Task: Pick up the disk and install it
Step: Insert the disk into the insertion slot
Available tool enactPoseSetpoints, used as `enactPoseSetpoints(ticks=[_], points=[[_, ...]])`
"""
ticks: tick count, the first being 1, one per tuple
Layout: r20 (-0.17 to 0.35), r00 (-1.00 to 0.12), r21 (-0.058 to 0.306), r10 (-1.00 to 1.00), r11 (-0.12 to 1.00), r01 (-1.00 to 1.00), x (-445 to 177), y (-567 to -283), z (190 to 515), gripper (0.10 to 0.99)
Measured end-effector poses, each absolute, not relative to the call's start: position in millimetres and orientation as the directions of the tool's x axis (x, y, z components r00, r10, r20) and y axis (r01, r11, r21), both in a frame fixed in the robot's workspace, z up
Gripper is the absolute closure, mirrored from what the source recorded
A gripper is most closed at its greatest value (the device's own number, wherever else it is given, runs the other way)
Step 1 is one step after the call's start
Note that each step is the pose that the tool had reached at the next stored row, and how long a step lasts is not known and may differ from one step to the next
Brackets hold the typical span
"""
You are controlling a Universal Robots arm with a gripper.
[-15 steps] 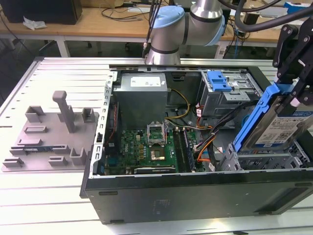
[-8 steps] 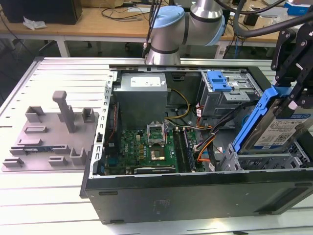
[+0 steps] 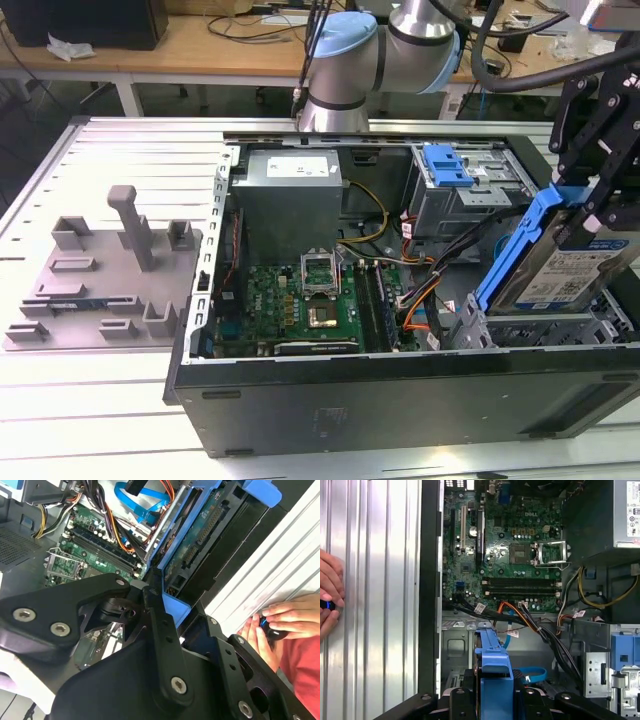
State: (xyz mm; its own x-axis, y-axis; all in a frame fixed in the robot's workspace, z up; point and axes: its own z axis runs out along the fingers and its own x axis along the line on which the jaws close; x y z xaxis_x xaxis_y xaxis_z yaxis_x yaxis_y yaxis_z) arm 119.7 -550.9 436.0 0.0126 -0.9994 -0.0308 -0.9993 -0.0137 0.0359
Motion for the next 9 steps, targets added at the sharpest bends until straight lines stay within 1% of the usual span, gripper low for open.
enactPoseSetpoints(ticks=[9], points=[[-0.031, 0.013, 0.036, -0.999, -0.014, -0.999, 119.7, -551.3, 428.5, 0.722]])
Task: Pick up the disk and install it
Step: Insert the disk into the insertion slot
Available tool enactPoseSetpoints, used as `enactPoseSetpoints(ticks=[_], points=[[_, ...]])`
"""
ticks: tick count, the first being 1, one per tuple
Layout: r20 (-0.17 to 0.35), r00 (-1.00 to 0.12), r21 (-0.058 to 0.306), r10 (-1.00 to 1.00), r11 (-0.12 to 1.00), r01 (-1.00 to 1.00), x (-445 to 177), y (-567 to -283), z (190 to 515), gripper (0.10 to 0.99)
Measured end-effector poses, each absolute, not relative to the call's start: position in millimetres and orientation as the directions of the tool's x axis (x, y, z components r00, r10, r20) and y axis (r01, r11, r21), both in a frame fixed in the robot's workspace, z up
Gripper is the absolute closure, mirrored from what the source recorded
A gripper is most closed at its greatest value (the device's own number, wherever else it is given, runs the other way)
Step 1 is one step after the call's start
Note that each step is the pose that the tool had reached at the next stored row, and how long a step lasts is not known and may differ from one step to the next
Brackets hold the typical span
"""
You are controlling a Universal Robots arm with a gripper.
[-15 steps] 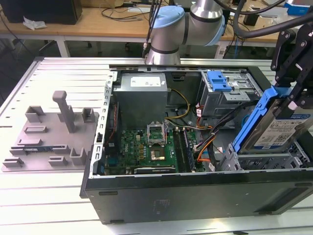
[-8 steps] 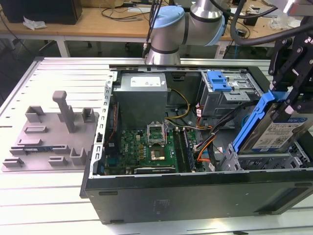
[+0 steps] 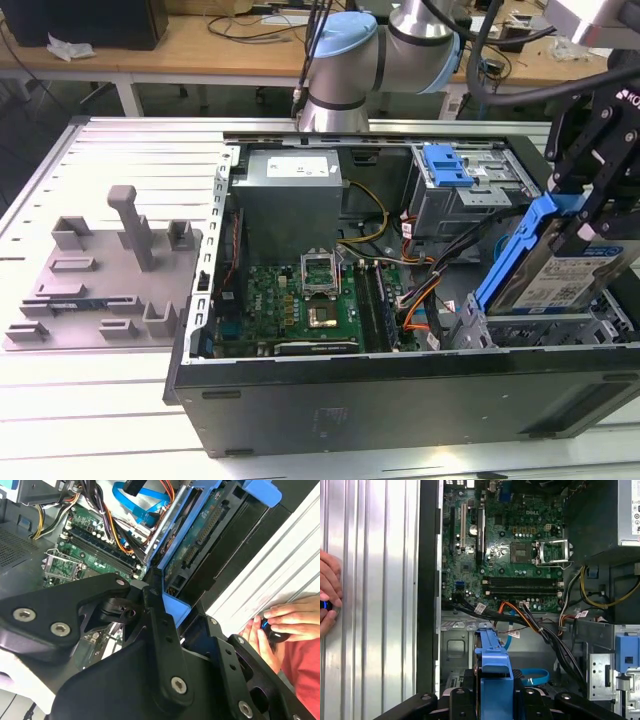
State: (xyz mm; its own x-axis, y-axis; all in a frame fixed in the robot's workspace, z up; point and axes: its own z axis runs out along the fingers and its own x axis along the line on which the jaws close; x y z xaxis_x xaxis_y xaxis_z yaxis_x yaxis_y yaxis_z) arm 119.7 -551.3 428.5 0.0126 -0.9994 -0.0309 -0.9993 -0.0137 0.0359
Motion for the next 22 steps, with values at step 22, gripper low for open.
enactPoseSetpoints(ticks=[22], points=[[-0.031, 0.013, 0.036, -0.999, -0.014, -0.999, 120, -555, 407, 0.647]])
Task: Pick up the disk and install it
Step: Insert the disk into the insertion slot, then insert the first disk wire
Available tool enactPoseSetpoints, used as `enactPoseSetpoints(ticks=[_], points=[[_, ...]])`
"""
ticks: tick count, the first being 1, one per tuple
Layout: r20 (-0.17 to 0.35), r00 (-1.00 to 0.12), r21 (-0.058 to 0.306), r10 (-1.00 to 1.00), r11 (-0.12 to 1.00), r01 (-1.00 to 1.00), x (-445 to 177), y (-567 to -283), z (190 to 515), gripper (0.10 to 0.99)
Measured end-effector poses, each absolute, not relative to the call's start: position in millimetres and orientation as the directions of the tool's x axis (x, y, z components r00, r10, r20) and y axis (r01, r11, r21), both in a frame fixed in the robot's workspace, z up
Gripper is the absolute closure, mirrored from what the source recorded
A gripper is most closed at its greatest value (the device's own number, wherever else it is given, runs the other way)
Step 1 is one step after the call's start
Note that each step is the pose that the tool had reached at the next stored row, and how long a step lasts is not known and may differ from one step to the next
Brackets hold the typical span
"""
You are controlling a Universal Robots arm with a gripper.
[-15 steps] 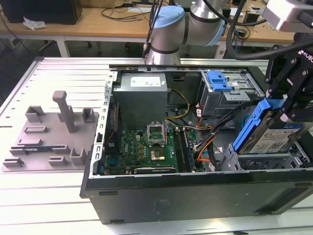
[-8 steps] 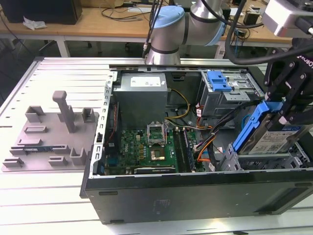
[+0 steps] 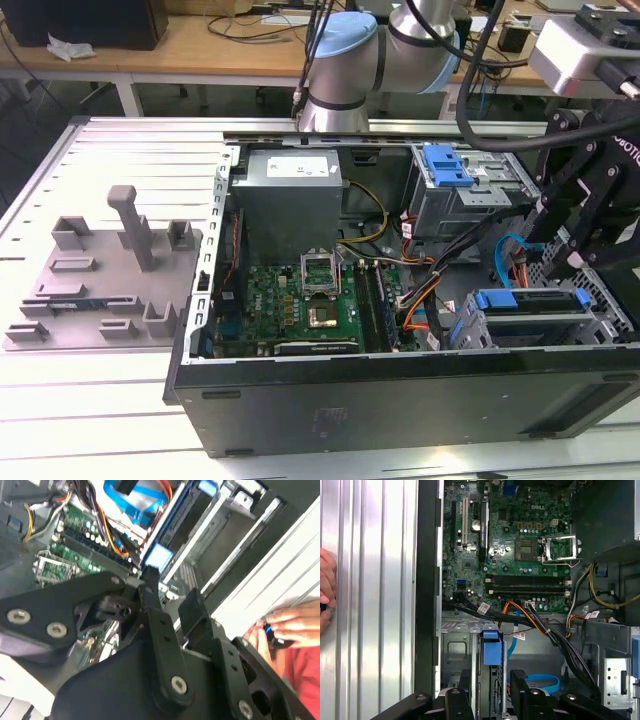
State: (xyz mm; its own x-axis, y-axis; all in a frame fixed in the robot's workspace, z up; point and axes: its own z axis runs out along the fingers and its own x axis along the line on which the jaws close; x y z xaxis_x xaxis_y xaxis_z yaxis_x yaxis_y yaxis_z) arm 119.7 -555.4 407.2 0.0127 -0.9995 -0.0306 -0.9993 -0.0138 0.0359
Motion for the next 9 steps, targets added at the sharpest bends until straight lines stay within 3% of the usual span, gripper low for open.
enactPoseSetpoints(ticks=[9], points=[[-0.031, 0.018, 0.036, -0.999, -0.019, -0.999, 119.7, -555.5, 407.0, 0.647]])
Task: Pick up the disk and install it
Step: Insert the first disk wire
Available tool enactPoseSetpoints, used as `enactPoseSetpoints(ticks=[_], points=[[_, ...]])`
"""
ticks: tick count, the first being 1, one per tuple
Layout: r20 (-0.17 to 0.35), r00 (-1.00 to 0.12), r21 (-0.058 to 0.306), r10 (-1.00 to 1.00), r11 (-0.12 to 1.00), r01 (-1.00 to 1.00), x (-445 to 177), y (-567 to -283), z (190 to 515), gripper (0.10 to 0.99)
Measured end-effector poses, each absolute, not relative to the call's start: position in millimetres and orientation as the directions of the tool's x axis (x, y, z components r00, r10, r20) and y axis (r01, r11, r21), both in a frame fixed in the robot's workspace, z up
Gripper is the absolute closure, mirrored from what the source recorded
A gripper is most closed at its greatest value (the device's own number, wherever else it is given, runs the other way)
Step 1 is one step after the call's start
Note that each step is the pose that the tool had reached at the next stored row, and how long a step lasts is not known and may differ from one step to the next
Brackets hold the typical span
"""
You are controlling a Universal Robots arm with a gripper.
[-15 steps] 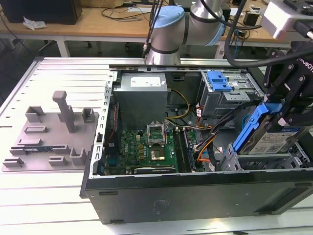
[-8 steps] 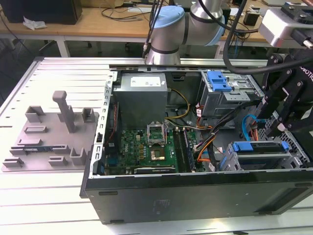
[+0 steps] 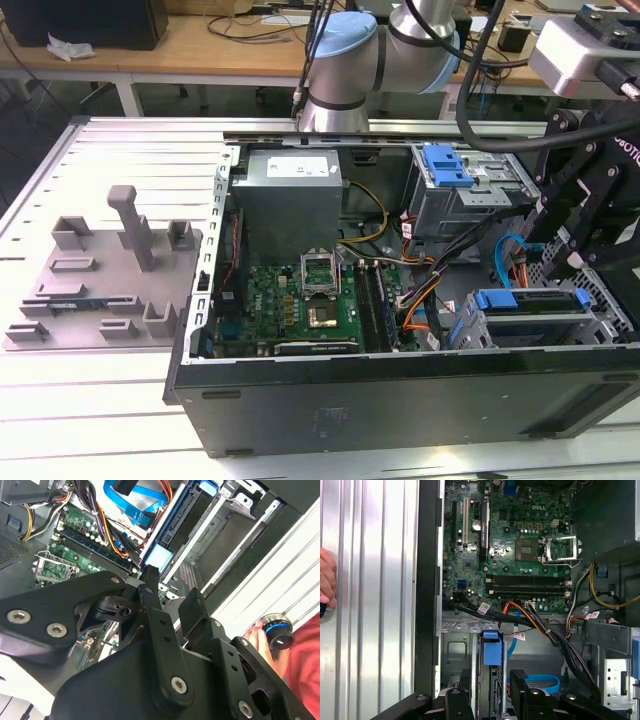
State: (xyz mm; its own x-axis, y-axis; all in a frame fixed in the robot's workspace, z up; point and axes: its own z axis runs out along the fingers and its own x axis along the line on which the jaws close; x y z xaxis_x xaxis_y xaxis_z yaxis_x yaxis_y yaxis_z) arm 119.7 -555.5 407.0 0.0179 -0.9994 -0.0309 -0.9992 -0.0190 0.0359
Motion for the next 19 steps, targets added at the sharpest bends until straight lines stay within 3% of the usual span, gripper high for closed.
enactPoseSetpoints(ticks=[6, 11, 13, 19], points=[[-0.031, 0.02, 0.036, -0.999, -0.021, -0.999, 120, -555, 407, 0.647], [0.094, 0.02, 0.038, -0.995, -0.017, -0.999, 120, -477, 407, 0.647], [0.152, 0.026, 0.04, -0.988, -0.021, -0.999, 120, -470, 406, 0.647], [0.161, 0.045, 0.041, -0.986, -0.039, -0.998, 122, -457, 406, 0.647]])
